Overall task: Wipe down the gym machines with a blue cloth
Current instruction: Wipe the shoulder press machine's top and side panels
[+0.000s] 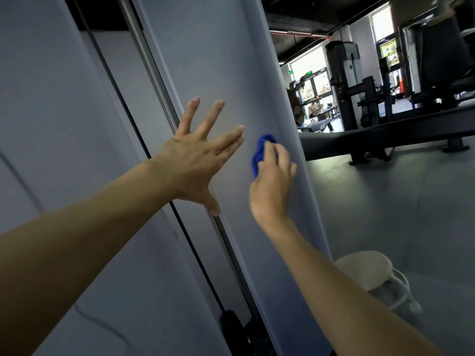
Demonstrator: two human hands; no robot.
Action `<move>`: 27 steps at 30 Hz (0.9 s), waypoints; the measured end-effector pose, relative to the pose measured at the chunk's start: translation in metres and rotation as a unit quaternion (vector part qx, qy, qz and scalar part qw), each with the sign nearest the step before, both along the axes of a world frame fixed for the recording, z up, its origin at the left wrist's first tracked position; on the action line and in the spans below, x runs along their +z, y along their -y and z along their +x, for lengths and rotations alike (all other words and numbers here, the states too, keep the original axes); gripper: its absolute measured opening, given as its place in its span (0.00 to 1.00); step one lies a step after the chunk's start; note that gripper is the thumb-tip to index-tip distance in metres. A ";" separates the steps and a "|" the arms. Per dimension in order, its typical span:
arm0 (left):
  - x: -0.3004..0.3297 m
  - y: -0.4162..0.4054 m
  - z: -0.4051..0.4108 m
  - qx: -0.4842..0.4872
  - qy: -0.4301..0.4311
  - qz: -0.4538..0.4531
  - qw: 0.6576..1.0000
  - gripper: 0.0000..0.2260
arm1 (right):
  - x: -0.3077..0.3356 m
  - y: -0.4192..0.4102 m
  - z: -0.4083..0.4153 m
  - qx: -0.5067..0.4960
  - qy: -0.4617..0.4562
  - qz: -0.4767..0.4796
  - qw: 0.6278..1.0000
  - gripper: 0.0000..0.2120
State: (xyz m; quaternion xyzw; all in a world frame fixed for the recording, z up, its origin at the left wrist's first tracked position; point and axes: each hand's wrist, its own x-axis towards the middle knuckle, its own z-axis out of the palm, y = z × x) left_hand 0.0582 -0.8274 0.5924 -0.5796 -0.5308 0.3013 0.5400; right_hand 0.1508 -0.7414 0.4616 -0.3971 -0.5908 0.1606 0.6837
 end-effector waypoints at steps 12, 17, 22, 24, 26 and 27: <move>0.044 0.027 0.014 0.001 -0.028 0.003 1.000 0.60 | 0.008 0.064 0.009 0.129 -0.087 0.029 0.987 0.20; 0.114 0.050 0.015 0.017 -0.023 0.079 0.996 0.56 | 0.060 0.082 0.007 0.162 -0.093 0.031 0.982 0.25; 0.144 0.061 0.019 0.001 -0.009 0.069 0.998 0.46 | 0.150 0.081 -0.002 0.149 -0.020 0.118 0.982 0.27; 0.141 0.060 0.016 -0.002 -0.018 0.069 0.997 0.45 | 0.163 0.068 -0.009 0.110 -0.012 0.149 0.983 0.26; 0.140 0.058 0.014 -0.008 -0.017 0.073 0.997 0.45 | 0.151 0.058 -0.014 0.073 -0.006 0.157 0.985 0.23; 0.140 0.058 0.012 -0.008 -0.012 0.075 0.997 0.45 | 0.136 0.055 -0.016 0.057 0.007 0.151 0.987 0.22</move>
